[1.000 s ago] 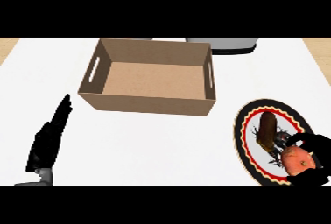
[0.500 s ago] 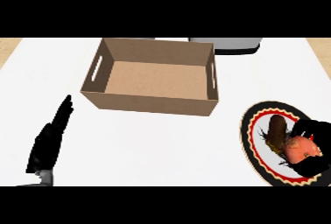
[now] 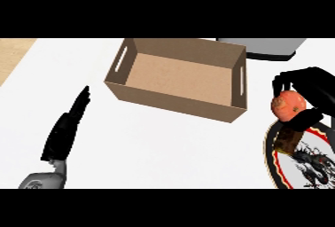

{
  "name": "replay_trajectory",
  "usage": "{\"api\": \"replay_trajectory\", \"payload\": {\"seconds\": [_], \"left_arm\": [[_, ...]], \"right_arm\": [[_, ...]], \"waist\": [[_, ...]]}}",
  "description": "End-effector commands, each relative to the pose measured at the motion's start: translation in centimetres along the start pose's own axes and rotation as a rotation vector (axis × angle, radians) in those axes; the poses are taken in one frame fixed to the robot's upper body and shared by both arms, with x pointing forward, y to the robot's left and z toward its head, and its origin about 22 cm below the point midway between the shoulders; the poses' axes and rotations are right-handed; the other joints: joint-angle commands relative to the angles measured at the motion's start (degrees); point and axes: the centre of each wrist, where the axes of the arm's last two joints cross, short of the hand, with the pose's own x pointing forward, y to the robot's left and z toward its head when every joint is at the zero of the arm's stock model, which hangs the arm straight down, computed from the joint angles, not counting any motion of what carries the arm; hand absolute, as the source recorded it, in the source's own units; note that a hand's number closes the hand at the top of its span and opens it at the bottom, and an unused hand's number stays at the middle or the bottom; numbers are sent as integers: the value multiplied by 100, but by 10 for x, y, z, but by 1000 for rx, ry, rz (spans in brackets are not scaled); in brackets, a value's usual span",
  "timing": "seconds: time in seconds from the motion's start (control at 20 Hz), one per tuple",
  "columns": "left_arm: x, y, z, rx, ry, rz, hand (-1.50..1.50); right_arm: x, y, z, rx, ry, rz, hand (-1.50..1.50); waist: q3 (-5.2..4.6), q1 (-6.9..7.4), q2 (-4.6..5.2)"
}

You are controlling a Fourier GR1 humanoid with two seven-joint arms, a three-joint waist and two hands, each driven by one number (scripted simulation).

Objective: Pick the squash from the plate and place it in the cardboard box

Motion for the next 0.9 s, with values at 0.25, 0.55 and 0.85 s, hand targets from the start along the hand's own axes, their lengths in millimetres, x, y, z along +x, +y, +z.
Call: {"api": "replay_trajectory", "payload": {"seconds": [0.25,0.55,0.85], "left_arm": [[-11,0,0,21,30,5,0],[-11,9,-5,51,51,0,0],[-26,14,3,77,52,-7,0]], "right_arm": [[-12,-55,-60,-143,-439,-270,150],[-9,-84,-94,-148,-672,-484,150],[47,-118,-140,-87,-770,-516,150]], "waist": [[-5,-194,-45],[-14,-405,-97],[-27,-537,-144]]}}
